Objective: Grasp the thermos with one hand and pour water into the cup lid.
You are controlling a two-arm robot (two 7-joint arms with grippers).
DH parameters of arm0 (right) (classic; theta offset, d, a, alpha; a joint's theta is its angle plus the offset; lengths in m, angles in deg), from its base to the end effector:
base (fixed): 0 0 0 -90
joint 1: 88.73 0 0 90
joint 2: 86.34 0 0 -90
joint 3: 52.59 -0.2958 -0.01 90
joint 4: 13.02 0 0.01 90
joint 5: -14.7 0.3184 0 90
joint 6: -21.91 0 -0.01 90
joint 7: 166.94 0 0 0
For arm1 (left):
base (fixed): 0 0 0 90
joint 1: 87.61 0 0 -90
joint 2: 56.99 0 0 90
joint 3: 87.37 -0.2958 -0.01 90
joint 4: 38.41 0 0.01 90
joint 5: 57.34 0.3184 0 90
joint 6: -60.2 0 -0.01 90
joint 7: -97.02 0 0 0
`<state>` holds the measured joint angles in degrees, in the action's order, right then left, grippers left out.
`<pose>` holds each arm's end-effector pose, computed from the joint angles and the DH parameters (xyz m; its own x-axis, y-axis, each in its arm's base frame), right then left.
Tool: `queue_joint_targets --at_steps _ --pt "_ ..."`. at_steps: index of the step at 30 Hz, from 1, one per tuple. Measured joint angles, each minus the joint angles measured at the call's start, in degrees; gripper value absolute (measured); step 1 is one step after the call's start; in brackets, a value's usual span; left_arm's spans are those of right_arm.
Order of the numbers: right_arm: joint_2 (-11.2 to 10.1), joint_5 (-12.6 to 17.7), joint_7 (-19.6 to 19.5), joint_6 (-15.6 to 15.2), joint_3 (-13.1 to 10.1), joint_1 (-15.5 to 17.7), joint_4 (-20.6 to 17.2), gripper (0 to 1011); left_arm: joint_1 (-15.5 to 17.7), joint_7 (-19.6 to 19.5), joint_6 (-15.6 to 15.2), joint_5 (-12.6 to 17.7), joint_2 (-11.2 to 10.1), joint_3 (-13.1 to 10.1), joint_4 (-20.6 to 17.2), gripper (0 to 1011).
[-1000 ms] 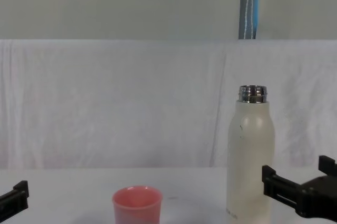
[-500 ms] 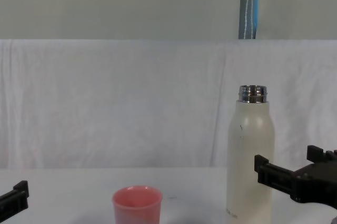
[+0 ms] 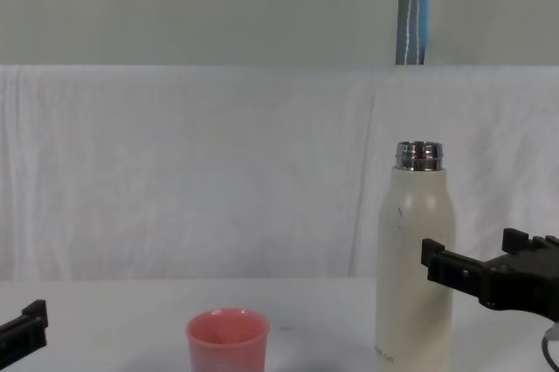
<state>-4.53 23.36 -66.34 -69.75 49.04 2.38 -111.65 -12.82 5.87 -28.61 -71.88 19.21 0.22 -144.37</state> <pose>0.3241 0.0306 -0.2701 0.3964 -0.9181 -0.0008 0.9156 0.3952 0.0739 0.2610 0.0379 -0.2907 0.1246 0.9917 -0.0327 -0.9921 0.1241 -0.0178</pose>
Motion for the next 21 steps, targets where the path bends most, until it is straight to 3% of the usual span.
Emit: queue_joint_targets --at_steps 21 --pt "-0.7 1.0 1.4 0.6 1.3 -7.1 8.6 1001 0.0 0.0 0.0 0.0 0.0 0.0 0.0 1001"
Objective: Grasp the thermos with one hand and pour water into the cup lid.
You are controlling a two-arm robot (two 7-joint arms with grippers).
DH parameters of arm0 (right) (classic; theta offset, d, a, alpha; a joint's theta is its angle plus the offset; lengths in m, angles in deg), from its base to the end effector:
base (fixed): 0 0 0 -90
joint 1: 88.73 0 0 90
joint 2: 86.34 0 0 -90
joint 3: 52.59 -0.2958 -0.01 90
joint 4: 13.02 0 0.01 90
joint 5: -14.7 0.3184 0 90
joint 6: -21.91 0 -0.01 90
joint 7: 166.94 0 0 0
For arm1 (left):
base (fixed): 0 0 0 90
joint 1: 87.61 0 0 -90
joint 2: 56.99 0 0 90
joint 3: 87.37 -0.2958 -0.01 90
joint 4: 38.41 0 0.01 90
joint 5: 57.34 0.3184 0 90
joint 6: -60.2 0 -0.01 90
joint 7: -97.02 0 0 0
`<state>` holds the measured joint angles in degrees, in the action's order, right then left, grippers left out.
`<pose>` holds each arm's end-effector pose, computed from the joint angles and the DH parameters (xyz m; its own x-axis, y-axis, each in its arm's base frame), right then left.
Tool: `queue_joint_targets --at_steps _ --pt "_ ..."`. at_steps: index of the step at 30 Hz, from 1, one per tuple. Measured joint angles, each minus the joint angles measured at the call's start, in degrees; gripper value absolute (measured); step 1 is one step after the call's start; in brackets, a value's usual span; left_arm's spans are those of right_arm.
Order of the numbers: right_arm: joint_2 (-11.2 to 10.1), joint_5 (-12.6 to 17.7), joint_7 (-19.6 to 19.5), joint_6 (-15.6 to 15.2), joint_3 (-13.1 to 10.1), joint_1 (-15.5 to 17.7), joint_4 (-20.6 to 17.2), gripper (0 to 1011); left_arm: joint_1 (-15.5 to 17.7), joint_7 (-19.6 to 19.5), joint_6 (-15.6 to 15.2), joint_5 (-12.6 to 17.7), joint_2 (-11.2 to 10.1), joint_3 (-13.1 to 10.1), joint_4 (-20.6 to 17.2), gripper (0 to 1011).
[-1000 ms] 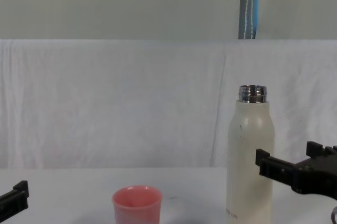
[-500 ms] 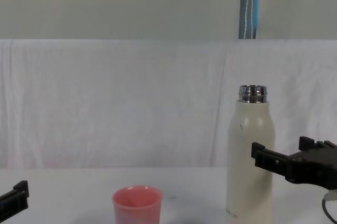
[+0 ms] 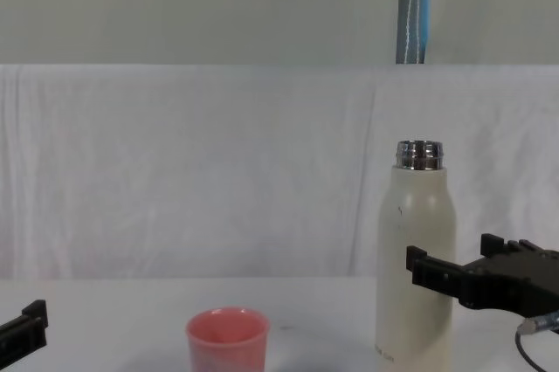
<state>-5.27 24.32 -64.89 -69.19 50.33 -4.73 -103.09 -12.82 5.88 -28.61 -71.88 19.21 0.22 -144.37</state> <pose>0.3608 0.0273 -0.2774 0.4196 -0.9076 0.0174 0.9064 0.4199 0.0468 0.2610 0.0379 -0.2907 0.1244 0.9917 -0.0327 -0.9921 0.1239 -0.0178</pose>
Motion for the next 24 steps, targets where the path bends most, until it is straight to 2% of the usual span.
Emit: queue_joint_targets --at_steps 12,24 --pt "-0.2 0.4 1.1 0.8 0.7 -2.6 3.6 1001 0.0 0.0 0.0 0.0 0.0 0.0 0.0 1001" --pt "0.5 0.8 1.2 1.7 1.4 -4.9 7.0 1001 0.0 0.0 0.0 0.0 0.0 0.0 0.0 1001"
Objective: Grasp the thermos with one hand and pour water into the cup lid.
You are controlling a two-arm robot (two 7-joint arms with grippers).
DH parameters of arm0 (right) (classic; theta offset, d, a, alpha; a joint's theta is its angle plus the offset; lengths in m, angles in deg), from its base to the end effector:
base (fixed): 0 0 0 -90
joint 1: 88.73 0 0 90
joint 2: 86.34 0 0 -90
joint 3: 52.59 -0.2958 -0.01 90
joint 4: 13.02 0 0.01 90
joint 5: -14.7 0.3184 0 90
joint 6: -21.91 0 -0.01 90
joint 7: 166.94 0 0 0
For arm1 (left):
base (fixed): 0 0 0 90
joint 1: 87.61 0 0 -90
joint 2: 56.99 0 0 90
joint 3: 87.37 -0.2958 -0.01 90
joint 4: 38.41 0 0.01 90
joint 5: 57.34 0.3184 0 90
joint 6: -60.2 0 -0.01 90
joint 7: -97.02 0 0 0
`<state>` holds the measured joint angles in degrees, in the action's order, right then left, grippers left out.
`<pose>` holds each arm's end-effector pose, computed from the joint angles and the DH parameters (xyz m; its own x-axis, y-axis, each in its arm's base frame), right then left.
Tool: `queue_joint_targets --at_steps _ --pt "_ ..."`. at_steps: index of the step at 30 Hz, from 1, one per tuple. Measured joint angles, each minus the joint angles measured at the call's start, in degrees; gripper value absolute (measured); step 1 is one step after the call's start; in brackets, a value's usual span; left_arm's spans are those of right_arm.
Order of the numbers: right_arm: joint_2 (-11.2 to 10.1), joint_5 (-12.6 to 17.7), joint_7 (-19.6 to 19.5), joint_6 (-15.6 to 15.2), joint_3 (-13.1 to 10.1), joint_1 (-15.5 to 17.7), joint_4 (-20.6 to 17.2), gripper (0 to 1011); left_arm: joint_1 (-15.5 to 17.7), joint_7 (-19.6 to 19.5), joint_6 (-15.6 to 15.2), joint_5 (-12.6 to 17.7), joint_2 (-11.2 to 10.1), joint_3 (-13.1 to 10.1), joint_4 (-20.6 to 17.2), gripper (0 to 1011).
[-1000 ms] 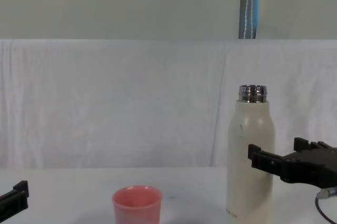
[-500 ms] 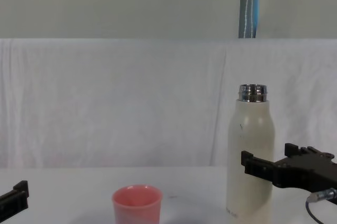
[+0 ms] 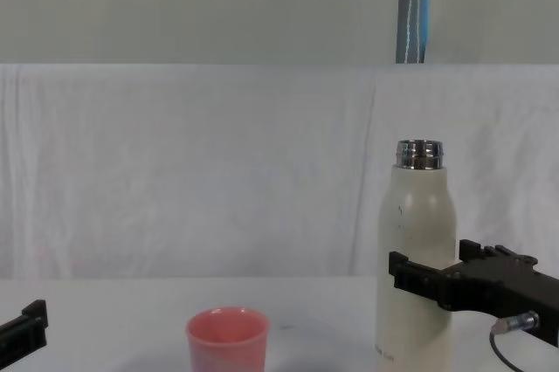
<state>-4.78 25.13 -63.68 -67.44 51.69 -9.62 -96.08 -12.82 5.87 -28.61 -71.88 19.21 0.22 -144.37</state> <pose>0.3854 0.0310 -0.2860 0.4417 -0.8970 0.0145 0.8962 0.4420 0.0381 0.2610 0.0379 -0.2907 0.1246 0.9917 -0.0327 -0.9921 0.1241 -0.0178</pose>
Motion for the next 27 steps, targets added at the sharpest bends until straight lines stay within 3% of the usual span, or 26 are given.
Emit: queue_joint_targets --at_steps 27 --pt "1.8 -0.6 -0.4 1.6 0.8 -4.5 7.1 1001 0.0 0.0 0.0 0.0 0.0 0.0 0.0 1001"
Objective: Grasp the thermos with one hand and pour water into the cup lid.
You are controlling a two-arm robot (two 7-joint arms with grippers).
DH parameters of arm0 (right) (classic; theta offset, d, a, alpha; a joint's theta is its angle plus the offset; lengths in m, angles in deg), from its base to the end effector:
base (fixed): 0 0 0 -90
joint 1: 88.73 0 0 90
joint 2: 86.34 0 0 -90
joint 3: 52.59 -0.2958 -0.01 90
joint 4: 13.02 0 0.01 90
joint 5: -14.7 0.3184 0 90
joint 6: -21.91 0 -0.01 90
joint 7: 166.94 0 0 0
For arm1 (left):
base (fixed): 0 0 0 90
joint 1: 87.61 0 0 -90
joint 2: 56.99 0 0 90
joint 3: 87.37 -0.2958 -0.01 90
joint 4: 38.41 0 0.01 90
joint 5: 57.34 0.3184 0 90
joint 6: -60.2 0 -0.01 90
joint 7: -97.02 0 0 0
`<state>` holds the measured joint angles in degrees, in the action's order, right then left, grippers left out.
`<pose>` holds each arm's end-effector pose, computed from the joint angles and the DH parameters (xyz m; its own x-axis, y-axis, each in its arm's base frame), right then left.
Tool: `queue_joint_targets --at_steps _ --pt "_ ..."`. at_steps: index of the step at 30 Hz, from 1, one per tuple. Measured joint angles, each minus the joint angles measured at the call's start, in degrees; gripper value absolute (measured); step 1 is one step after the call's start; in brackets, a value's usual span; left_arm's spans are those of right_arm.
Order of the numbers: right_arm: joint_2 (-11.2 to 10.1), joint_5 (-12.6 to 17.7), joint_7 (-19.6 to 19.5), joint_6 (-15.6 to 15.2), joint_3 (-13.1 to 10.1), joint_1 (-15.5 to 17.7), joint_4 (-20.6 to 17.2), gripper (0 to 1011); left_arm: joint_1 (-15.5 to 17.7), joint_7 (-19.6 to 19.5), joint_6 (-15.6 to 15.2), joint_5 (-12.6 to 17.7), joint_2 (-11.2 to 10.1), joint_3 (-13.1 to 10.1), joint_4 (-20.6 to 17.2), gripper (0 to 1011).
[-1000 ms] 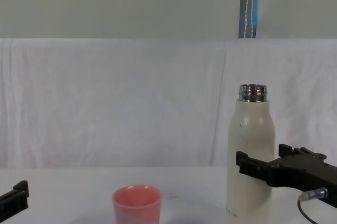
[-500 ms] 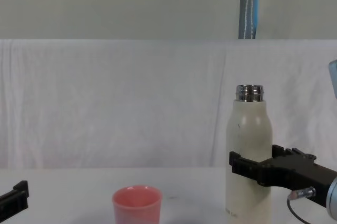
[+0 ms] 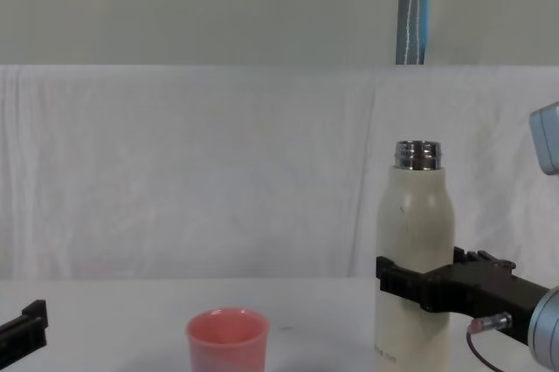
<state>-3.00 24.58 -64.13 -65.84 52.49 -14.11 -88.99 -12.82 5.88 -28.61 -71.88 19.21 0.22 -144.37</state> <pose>0.4077 0.0396 -0.2944 0.4332 -0.9012 0.0114 0.9009 0.4333 0.0254 0.2610 0.0379 -0.2907 0.1244 0.9917 -0.0327 -0.9921 0.1239 -0.0178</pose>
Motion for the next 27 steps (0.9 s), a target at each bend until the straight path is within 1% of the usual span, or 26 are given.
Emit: queue_joint_targets --at_steps 8,17,21,27 --pt "0.6 -0.2 -0.5 0.2 -0.2 -0.8 1.6 1001 0.0 0.0 0.0 0.0 0.0 0.0 0.0 1001" --pt "0.8 -0.3 -0.7 0.5 -0.3 -0.9 1.8 1000 0.0 0.0 0.0 0.0 0.0 0.0 0.0 1001" --pt "0.8 -0.3 -0.7 0.4 -0.3 -0.9 1.7 947 0.0 0.0 0.0 0.0 0.0 0.0 0.0 1001" --pt "0.7 -0.3 -0.7 0.4 -0.3 -0.8 1.7 947 0.0 0.0 0.0 0.0 0.0 0.0 0.0 1001"
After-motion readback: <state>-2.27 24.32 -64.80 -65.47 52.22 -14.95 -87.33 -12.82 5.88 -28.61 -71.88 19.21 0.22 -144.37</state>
